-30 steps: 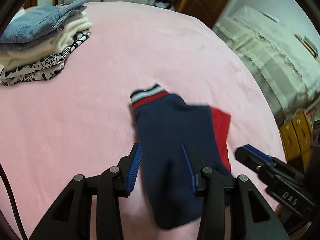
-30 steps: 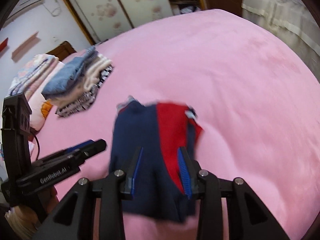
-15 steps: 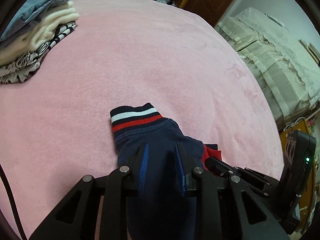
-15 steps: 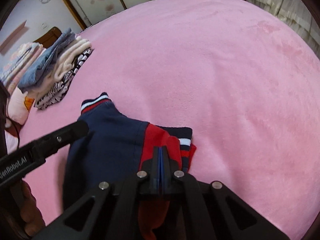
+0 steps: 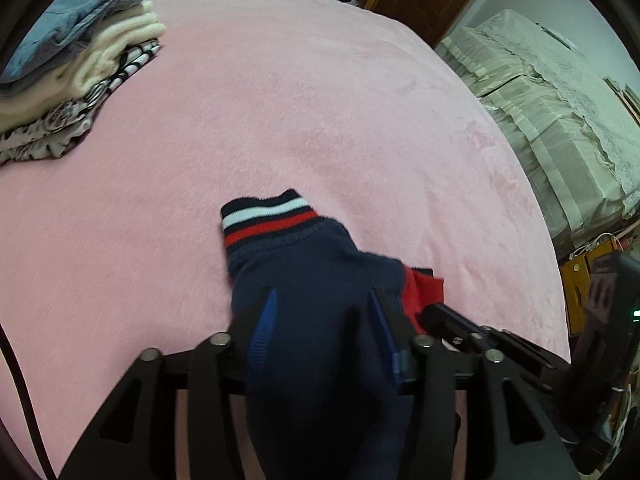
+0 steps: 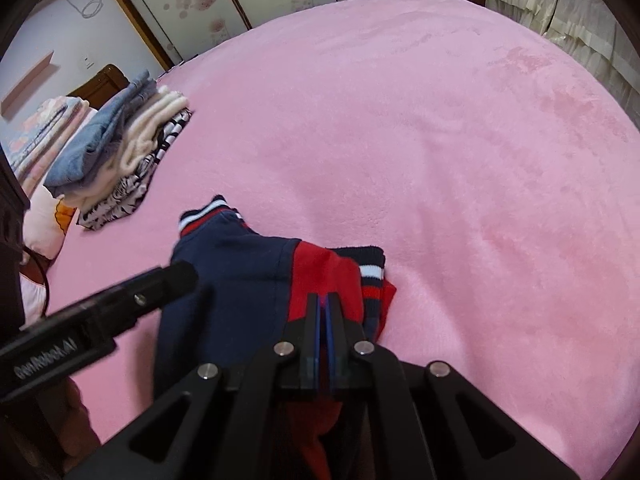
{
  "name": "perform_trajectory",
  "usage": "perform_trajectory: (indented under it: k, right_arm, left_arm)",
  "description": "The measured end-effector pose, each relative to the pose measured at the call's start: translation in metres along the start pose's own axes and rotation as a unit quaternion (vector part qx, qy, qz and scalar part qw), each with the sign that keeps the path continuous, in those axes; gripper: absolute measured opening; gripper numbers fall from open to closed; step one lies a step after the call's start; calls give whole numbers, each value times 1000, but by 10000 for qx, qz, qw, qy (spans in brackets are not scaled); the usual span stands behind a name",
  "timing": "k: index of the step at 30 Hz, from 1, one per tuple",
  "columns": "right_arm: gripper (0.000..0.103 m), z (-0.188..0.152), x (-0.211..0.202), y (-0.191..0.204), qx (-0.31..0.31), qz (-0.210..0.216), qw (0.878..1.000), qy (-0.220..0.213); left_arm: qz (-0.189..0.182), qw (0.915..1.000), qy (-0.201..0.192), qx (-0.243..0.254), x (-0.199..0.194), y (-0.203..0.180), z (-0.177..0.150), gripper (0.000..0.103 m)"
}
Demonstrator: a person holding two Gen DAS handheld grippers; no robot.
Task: Fold large clothes
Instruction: 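Press the narrow folded bundle flat with both tools and release, then grasp the folded navy bundle from both sides with both tools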
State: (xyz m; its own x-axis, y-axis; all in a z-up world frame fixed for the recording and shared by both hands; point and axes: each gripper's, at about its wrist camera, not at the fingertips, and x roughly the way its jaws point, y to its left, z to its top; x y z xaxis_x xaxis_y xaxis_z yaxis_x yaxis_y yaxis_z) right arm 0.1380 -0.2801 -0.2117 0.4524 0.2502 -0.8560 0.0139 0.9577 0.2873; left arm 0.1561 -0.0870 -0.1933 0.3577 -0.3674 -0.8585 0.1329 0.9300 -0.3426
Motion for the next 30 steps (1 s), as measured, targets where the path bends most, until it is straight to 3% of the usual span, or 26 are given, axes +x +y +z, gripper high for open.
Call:
perform_trajectory:
  k: [4,7,14,16,18,20,28,30]
  right_arm:
    - [3,-1,-26,6,38,43,10000,56]
    - [3,-1,-48,12,57,88,9999,86]
    - [3,-4,-91,32,-169,68,9998,38]
    - [7,-5,-99,35,-226,70,9997,45]
    - [23,-6,-107,39,-316,30,9995,46]
    - [31,-7,-116,41,-413,-25,9991,-8]
    - [35,-12,-126,42,-641,-92,9978,109]
    - [42,-14,-123,41,-676,-100,9975,200]
  left_arm:
    - [11,9997,187,-153,-17,-3,-4,51]
    - [81,9996,259,-122,-34,-6,-8,57]
    - [158,9993,325,-79,-75,-6,-16,59]
    - [178,9994,297,-30,-86,-6,-18,59]
    - [201,9994,282,18,-95,-6,-19,60]
    - [213,9994,283,45,-103,-7,-20,62]
    - [204,9988,431,143,-115,-10,-26,66]
    - [183,9984,501,168,-114,-11,-28,66]
